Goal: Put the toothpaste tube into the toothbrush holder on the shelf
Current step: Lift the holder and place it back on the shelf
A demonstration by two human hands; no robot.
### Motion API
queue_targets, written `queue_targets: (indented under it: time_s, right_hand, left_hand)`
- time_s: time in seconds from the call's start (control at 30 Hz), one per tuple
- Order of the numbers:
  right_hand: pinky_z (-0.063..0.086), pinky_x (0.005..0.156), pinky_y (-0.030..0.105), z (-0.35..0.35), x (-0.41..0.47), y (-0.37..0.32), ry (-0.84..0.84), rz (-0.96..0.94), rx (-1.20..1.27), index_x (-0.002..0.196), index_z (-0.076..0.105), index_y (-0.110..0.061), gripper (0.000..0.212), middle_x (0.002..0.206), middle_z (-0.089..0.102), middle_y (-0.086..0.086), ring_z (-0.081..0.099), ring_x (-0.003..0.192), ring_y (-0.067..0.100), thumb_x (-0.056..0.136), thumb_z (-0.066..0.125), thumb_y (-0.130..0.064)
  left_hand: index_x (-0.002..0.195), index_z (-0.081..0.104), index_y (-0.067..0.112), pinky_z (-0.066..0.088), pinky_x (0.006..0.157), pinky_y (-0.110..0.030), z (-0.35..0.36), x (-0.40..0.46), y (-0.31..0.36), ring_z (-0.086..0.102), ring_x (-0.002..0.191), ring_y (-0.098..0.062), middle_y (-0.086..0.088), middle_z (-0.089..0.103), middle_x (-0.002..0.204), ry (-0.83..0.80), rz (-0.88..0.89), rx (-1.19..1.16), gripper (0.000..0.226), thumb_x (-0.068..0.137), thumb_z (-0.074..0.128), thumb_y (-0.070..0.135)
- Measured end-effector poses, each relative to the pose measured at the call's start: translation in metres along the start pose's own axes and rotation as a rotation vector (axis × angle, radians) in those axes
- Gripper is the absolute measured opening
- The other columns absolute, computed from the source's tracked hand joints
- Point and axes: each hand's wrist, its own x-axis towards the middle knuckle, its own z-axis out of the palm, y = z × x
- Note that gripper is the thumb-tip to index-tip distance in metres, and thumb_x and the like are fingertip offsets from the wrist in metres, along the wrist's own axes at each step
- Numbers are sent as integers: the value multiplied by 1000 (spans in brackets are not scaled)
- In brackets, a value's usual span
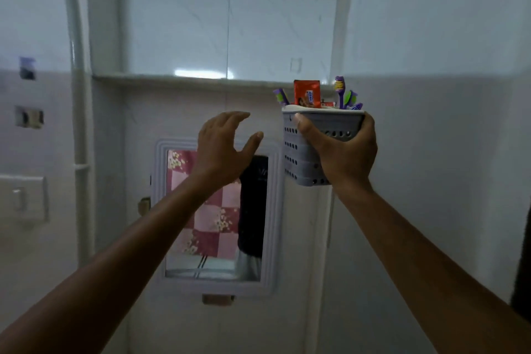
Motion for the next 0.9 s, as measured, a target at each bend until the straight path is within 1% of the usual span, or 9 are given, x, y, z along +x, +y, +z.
queue_targets:
  time_s: [0.1,0.27,0.33,0.43,0.47,0.53,0.67,0.77,0.9]
  right_hand:
    - [65,96,35,8,25,-24,37,-33,32,127,64,-30,97,123,72,-12,72,111,8,49,95,-80]
    - [64,97,39,18,56,-56,60,-86,34,121,61,-34,98,120,72,-13,72,111,11,44,92,-86]
    - [64,98,39,20,65,-63,65,-96,30,123,61,-32,101,122,71,-12,72,114,13,44,91,-87]
    - [64,99,41,21,73,-66,67,-102,18,127,62,-31,106,125,71,-11,70,118,17,43,91,-89]
    - [64,99,41,21,75,-65,67,-100,15,127,61,-32,106,124,71,-11,70,118,17,42,90,-89]
    - [64,98,41,21,78,-64,61,-88,13,126,61,-33,105,124,70,-11,70,117,16,42,90,-89]
    - [63,99,41,24,89,-63,83,-90,6,124,60,-34,105,124,69,-12,69,119,17,40,89,-89]
    - [62,100,41,34,104,-70,115,-87,13,124,58,-35,103,124,68,-13,68,119,16,41,91,-87]
    - [61,100,39,61,132,-85,157,-111,6,131,60,-29,109,125,68,-11,68,118,17,44,89,-88]
  left_hand:
    - [149,58,19,31,125,-55,-2,37,7,45,149,-23,-1,56,154,128,61,48,60,102,59,57]
    - [148,59,21,32,125,-53,0,96,3,45,150,-23,0,57,153,244,94,40,62,102,55,62]
    - [150,57,21,26,128,-54,5,117,-4,43,152,-25,-1,56,156,194,68,61,66,103,48,65]
    - [159,48,20,6,134,-53,21,128,-21,25,162,-27,-4,47,165,42,-9,133,73,106,34,69]
    - [159,48,20,3,134,-53,26,126,-28,23,163,-28,-4,47,165,27,3,167,73,107,30,68]
    - [155,53,23,4,134,-53,33,123,-38,29,161,-28,-2,54,159,73,52,205,67,108,30,65]
    - [137,70,22,13,133,-49,37,128,-40,50,144,-25,-2,70,137,197,50,152,59,107,41,64]
    - [127,76,22,15,133,-49,42,131,-42,57,136,-24,-1,75,129,234,50,123,58,104,48,67]
    - [120,78,20,18,132,-49,49,132,-44,61,129,-23,0,77,122,289,59,96,55,102,55,66]
